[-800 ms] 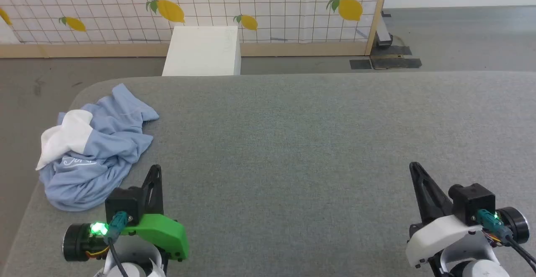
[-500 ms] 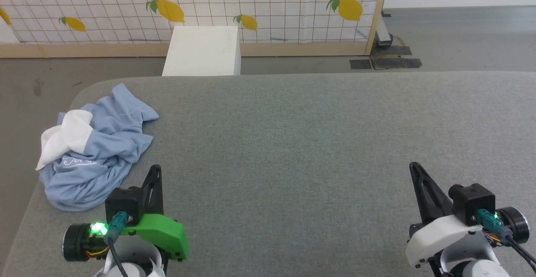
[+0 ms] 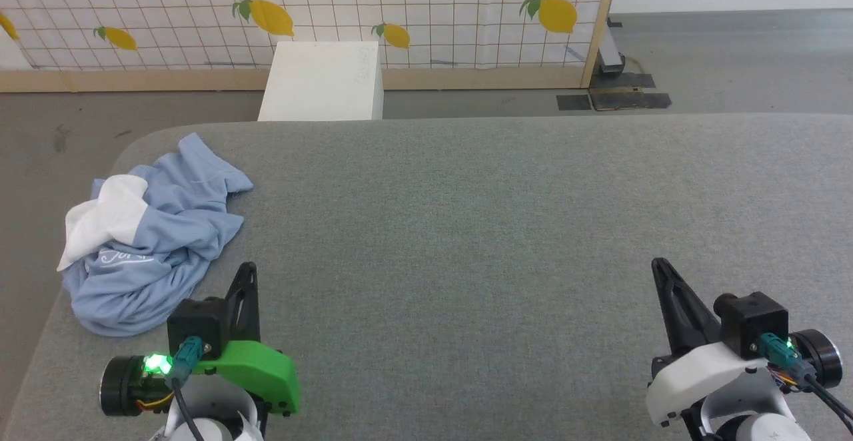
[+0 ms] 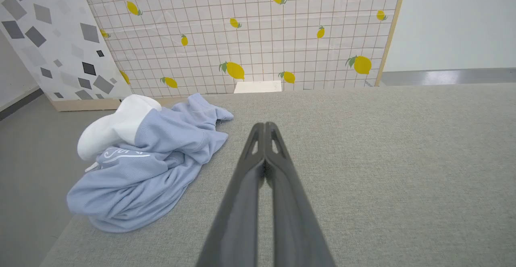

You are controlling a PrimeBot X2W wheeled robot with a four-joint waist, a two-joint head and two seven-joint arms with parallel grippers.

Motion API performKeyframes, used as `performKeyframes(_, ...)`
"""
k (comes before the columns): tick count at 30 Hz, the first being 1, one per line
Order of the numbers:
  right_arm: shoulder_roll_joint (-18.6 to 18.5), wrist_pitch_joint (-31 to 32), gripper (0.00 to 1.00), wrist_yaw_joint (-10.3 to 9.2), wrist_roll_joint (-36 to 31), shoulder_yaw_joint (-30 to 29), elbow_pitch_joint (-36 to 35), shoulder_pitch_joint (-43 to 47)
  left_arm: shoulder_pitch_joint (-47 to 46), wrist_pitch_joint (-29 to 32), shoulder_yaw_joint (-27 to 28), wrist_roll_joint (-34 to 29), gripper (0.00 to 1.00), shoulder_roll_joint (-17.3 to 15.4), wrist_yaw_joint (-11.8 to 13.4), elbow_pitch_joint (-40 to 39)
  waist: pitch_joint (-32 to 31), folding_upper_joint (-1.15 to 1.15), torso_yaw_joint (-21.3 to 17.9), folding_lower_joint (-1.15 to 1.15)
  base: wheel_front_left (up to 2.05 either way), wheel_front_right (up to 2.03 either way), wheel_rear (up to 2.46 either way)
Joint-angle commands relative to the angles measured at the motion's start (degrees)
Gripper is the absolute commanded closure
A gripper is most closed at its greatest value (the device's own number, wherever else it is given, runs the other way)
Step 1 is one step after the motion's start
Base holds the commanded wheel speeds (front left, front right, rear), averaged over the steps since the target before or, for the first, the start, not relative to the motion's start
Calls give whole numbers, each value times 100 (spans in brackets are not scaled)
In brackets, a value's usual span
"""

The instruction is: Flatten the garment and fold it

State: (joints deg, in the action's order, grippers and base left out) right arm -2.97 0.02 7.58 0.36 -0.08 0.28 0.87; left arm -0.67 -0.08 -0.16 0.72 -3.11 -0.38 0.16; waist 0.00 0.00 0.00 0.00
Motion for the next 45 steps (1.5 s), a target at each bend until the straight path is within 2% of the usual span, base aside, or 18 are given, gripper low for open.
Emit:
performKeyframes(1, 10, -2, 100, -9, -36, 8, -28, -87, 67, 8, 16, -72, 100, 24, 38, -16, 0, 0, 0, 0, 0, 0, 0)
performKeyframes(8, 10, -2, 100, -9, -36, 8, -28, -87, 67, 8, 16, -72, 100, 24, 38, -16, 0, 0, 0, 0, 0, 0, 0)
performKeyframes(9, 0, 0, 0, 0, 0, -1, 0, 0, 0, 0, -2, 0, 0, 0, 0, 0, 0, 0, 0, 0, 0, 0, 0)
performKeyframes(25, 0, -119, 0, 0, 21, -56, 76, -30, -72, -153, -104, 115, 0, -7, 103, 154, -11, 0, 158, 0, 0, 0, 0)
performKeyframes(45, 2, -298, 0, -2, 79, -85, 179, -81, -98, -405, -152, 307, 0, -73, 280, 340, -17, 0, 1013, 0, 0, 0, 0)
